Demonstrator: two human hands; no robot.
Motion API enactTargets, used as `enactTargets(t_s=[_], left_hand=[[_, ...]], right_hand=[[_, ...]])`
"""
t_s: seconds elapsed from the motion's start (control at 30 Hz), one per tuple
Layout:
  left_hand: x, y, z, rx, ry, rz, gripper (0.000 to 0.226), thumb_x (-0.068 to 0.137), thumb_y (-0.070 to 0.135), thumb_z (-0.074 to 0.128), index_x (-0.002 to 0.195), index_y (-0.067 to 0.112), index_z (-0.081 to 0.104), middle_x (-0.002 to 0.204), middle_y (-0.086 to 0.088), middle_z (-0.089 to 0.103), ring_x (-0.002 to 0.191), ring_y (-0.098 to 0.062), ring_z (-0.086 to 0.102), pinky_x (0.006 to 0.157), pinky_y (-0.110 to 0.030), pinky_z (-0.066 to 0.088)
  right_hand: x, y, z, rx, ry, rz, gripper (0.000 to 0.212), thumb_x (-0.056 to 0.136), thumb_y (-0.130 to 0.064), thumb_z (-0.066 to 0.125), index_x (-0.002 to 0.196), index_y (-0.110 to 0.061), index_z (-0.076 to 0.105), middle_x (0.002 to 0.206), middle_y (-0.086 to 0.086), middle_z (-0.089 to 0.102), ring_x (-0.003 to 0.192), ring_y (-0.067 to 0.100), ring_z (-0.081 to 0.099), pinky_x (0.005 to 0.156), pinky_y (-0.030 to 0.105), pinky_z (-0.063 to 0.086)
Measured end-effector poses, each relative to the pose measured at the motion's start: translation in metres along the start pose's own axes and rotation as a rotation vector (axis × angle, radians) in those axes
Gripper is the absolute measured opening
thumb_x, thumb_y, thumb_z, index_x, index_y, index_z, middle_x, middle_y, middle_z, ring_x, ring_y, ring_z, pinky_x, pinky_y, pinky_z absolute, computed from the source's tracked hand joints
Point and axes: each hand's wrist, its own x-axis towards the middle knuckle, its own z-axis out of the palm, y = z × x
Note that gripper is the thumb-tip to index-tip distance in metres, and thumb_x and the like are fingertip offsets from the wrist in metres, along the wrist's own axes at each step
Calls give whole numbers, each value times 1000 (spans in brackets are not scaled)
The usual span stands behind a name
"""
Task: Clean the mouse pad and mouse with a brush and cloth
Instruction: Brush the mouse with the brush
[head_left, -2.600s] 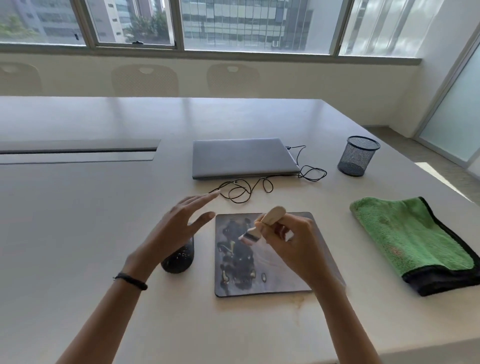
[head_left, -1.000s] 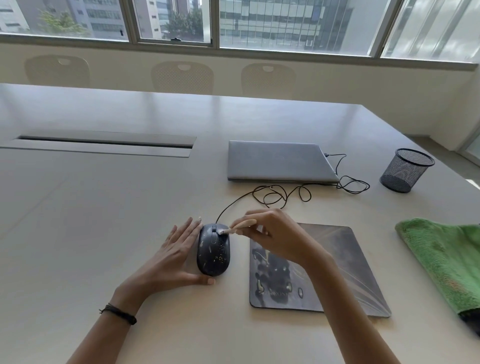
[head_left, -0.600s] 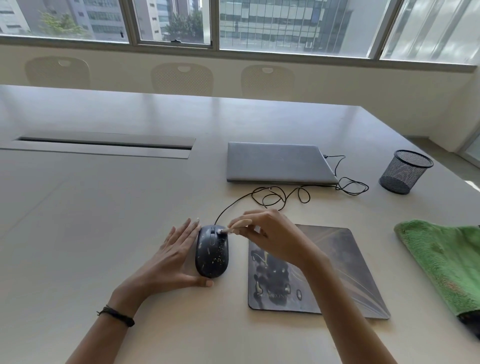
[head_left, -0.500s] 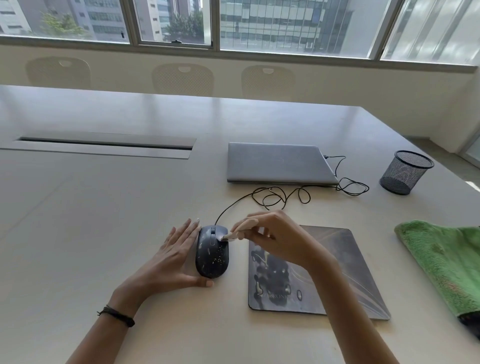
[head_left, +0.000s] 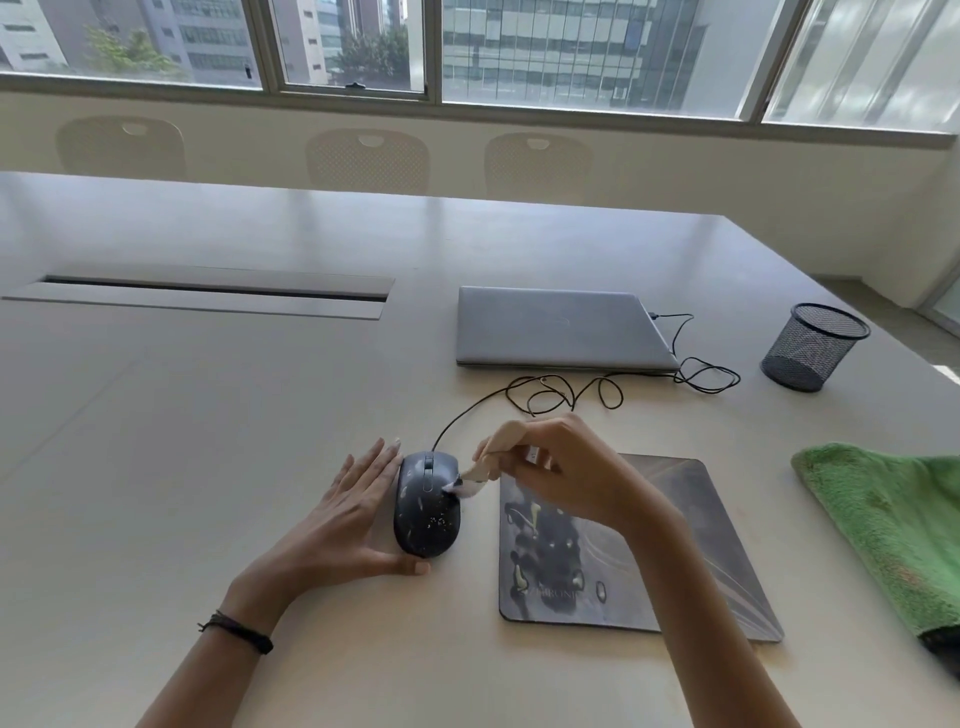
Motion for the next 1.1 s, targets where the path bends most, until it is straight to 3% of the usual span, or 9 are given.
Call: enactTargets(t_s=[0.1, 0.33, 0.5, 0.67, 0.8, 0.83, 0.93, 1.1], left_hand=[[0, 1, -1, -1, 1, 3, 134, 47, 96, 37, 146, 19, -11, 150, 12, -22, 136, 1, -30, 110, -16, -23], [-1, 0, -1, -3, -2, 5, 134, 47, 96, 37, 145, 20, -12, 150, 12, -21, 136, 1, -30, 109, -15, -23], [0, 0, -1, -8, 3, 5, 134, 47, 96, 38, 146, 19, -10, 150, 13, -18, 137, 0, -28, 109, -15, -23], [0, 1, -1, -1, 3, 4, 135, 45, 97, 35, 145, 20, -12, 149, 13, -20, 137, -1, -29, 107, -13, -25], [0, 1, -2, 0, -3, 6, 134, 46, 97, 35, 146, 20, -11, 150, 13, -20, 136, 1, -29, 108, -13, -24], [0, 1, -2, 4, -5, 9, 134, 46, 97, 36, 146, 20, -11, 150, 13, -21, 136, 1, -29, 108, -13, -24], [0, 2, -3, 6, -10, 8, 133, 46, 97, 36, 146, 21, -12, 150, 13, -21, 136, 1, -30, 107, -13, -25], [0, 2, -4, 9, -12, 11, 133, 47, 97, 35, 145, 22, -12, 151, 13, -21, 135, 2, -31, 106, -12, -26]], right_hand=[[4, 2, 2, -125, 44, -10, 9, 89, -13, 61, 92, -17, 68, 88, -5, 73, 72, 10, 66, 64, 37, 56], [-3, -6, 5, 24, -18, -36, 17, 88, -22, 55, 93, -12, 69, 91, 1, 73, 70, 10, 65, 56, 25, 54], [-3, -4, 5, -25, 69, -21, 29, 87, -36, 48, 92, -17, 69, 91, -4, 73, 70, 12, 66, 62, 36, 55], [-4, -9, 13, 38, -21, -60, 18, 89, -26, 55, 95, -17, 69, 94, -1, 73, 73, 17, 67, 66, 36, 56], [-6, -9, 4, 28, 21, -56, 12, 87, -13, 61, 93, -11, 70, 92, 0, 73, 67, 5, 63, 63, 14, 51], [-4, -8, 4, -8, 51, -55, 14, 87, -18, 59, 93, -12, 70, 92, -2, 73, 66, 4, 62, 62, 15, 51], [1, -8, 9, -62, 58, -66, 22, 89, -29, 54, 96, -17, 71, 94, -5, 72, 74, 15, 67, 66, 36, 56], [1, -15, 11, -40, -41, -97, 23, 90, -30, 54, 99, -17, 70, 90, -2, 71, 71, 19, 64, 65, 38, 53]])
